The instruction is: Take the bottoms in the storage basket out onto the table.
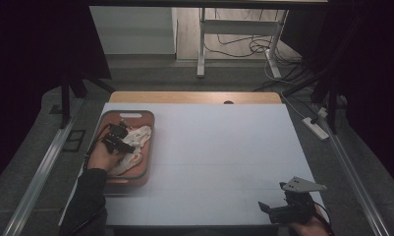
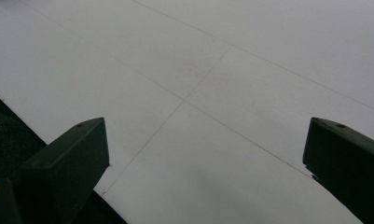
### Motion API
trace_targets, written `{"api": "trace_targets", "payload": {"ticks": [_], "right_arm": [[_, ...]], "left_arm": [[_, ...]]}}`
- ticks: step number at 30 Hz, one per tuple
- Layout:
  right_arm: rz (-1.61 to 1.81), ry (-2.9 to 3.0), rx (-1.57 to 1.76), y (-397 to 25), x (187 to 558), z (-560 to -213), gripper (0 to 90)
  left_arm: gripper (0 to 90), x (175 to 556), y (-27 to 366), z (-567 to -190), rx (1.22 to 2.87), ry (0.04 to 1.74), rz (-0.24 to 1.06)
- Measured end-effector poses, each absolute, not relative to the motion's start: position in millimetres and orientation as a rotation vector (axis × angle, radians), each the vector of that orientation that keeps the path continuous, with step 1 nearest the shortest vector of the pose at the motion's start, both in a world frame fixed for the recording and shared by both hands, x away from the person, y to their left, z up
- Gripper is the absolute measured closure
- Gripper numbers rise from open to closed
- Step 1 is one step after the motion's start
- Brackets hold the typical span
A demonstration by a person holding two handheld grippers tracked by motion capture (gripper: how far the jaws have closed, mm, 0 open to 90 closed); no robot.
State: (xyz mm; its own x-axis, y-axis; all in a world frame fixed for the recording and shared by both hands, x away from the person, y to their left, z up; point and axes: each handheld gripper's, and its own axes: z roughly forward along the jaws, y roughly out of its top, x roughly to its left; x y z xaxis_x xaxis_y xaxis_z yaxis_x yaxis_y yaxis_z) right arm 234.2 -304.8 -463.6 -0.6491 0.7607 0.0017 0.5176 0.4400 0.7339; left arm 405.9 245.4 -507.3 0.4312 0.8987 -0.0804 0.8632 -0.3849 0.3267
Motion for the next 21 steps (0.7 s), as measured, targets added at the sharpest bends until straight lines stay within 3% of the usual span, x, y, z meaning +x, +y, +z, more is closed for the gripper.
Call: {"api": "trace_targets", "payload": {"ticks": [9, 21], "right_arm": [[1.028, 2.375, 1.073, -304, 233, -463, 0.8], [1.055, 2.371, 1.084, -306, 234, -463, 0.8]], "left_arm": [[74.6, 404, 240, -505, 2.411, 1.494, 0.204], [75.5, 403, 246, -493, 2.323, 1.533, 0.22]]}}
